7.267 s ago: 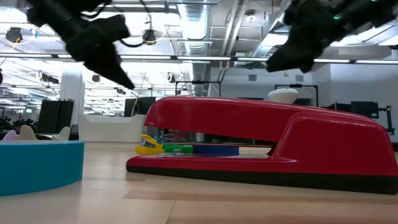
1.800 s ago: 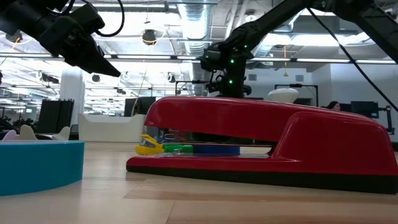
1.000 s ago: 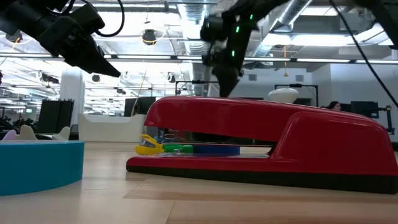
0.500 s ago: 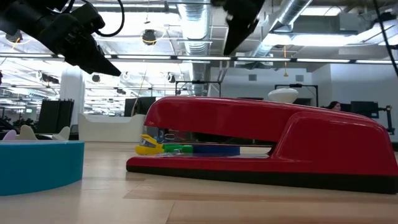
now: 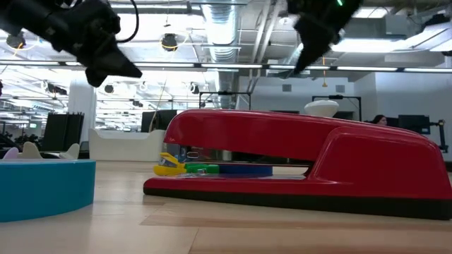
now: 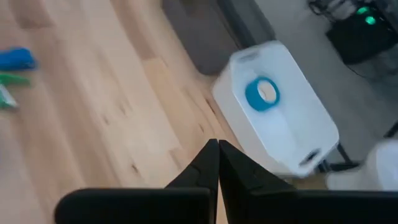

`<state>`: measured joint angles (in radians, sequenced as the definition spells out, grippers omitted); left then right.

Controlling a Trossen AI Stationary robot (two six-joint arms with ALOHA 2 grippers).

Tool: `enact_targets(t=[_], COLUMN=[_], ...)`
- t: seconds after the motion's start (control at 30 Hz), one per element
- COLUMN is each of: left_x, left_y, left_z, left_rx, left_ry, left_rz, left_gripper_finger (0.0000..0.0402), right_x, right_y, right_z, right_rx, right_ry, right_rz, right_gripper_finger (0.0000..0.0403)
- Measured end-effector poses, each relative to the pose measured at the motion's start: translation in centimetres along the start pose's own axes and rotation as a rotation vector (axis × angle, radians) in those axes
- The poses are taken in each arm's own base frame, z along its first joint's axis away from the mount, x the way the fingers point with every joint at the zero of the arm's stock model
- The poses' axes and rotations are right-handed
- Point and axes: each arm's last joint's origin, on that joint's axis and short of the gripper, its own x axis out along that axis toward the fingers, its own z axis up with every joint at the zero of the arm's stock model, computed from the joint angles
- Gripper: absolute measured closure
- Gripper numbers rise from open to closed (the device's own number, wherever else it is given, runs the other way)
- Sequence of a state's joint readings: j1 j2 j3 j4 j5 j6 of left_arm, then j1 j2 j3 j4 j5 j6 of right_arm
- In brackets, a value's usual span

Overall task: Pick and place Stapler, Stapler remover, tape
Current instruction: Put the blue stapler into the black bin

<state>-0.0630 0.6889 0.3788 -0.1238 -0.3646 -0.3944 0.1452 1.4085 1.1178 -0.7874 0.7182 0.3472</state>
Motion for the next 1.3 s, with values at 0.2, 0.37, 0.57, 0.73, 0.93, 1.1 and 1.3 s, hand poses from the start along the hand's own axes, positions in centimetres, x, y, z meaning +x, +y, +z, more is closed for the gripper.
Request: enact_targets(t=[0.2,0.37,0.57,0.73,0.93,1.1,1.3], left_x=[1.2,4.2,8.0,8.2,8.4,8.1,8.3], left_y=[-1.8,-3.8,-4.8,-4.9,-6.3,-7.4,-9.1], left_z=[2.5,4.3,4.5,4.5,5.0,6.2,6.4], left_rx=[0.017,-0.022,-0.061,-0.238,-0.370,-0.372,-0.336], left_ry=[-0.018,0.039,0.189,0.370,0.398,0.387,0.401], left_rz=[0.089,0.126,0.221,0.408,0.415,0.360,0.321], left_gripper_finger=[0.0400,0.0400,0.0401,0.0401,0.0401,0.0401,0.0401], right_x=[2.3,3.3,3.1,2.0,2.0,2.7,3.4], right_y=[-0.8,-2.0,-3.2,-3.0,-3.3,-4.3,-5.2], right_z=[-5.1,-7.3,-8.7,-8.7,-7.9,-7.8,-7.7], right_rx=[0.043,0.066,0.152,0.207,0.271,0.271,0.223], right_ry=[-0.087,-0.191,-0.246,-0.294,-0.352,-0.331,-0.306], right_rz=[-0.046,-0.043,-0.037,0.006,-0.002,-0.054,-0.103], right_gripper_finger=[0.0403,0.0403,0.0403,0.0403,0.0403,0.0403,0.0403])
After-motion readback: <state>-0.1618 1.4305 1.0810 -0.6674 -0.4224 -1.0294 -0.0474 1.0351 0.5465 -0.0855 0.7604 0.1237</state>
